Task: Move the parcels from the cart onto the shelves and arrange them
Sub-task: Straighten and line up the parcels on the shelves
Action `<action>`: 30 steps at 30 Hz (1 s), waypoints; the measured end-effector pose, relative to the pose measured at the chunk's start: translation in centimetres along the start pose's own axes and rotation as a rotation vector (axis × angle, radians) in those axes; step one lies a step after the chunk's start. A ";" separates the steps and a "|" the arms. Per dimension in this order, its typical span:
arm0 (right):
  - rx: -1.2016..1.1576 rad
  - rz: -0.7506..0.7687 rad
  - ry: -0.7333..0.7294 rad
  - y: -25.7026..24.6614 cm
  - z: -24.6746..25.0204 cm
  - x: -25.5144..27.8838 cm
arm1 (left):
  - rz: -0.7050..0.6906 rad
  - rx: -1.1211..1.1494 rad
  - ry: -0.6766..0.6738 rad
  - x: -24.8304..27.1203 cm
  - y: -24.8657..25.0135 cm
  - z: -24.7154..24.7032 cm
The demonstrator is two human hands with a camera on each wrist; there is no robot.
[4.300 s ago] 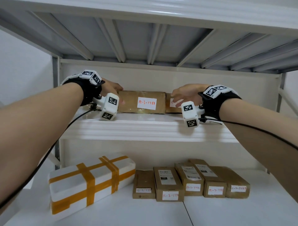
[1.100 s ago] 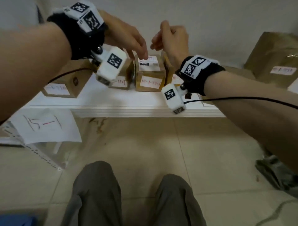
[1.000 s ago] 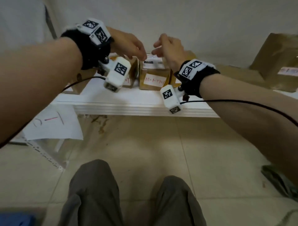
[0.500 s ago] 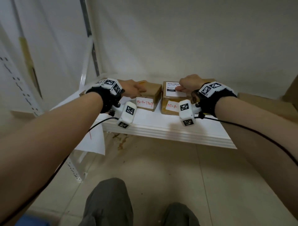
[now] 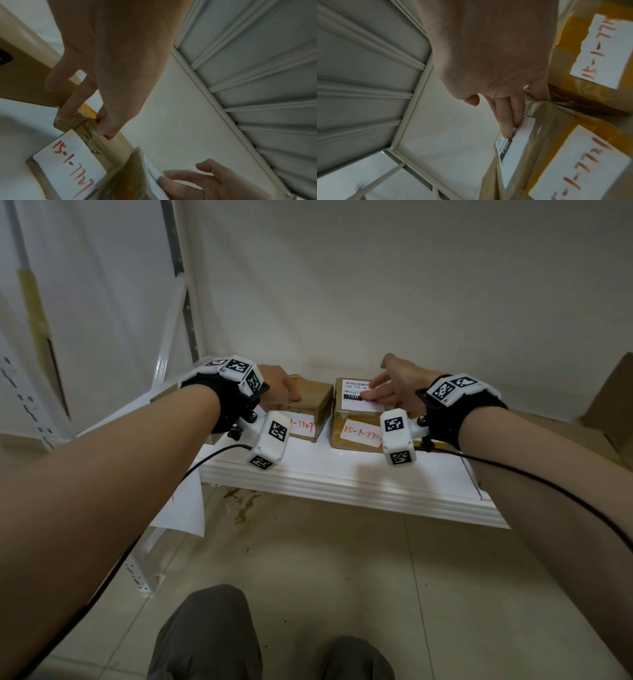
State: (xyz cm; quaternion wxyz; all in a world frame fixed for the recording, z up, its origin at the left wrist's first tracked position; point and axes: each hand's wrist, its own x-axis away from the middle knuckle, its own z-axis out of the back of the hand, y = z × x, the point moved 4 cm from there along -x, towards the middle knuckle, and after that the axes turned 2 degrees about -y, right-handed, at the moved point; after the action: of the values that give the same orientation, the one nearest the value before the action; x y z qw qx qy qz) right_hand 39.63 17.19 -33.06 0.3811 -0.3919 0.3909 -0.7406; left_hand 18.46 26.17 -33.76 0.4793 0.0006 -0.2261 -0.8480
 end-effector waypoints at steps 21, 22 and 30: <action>-0.068 0.238 0.189 2.1 -0.3 4.8 | 0.091 0.086 -0.017 1.5 0.4 -0.9; -0.028 0.223 0.194 1.6 -0.3 4.9 | 0.086 0.084 -0.046 1.3 -0.2 -0.7; 0.498 0.198 0.253 -0.6 -0.7 5.5 | -0.034 -0.090 0.074 1.9 -3.8 5.3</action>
State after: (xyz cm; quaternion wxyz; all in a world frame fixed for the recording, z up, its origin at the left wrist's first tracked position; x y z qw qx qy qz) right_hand 36.71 12.84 -31.27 0.4843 -0.1507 0.2778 -0.8159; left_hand 13.19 28.30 -30.01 0.4723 0.0143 -0.1699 -0.8648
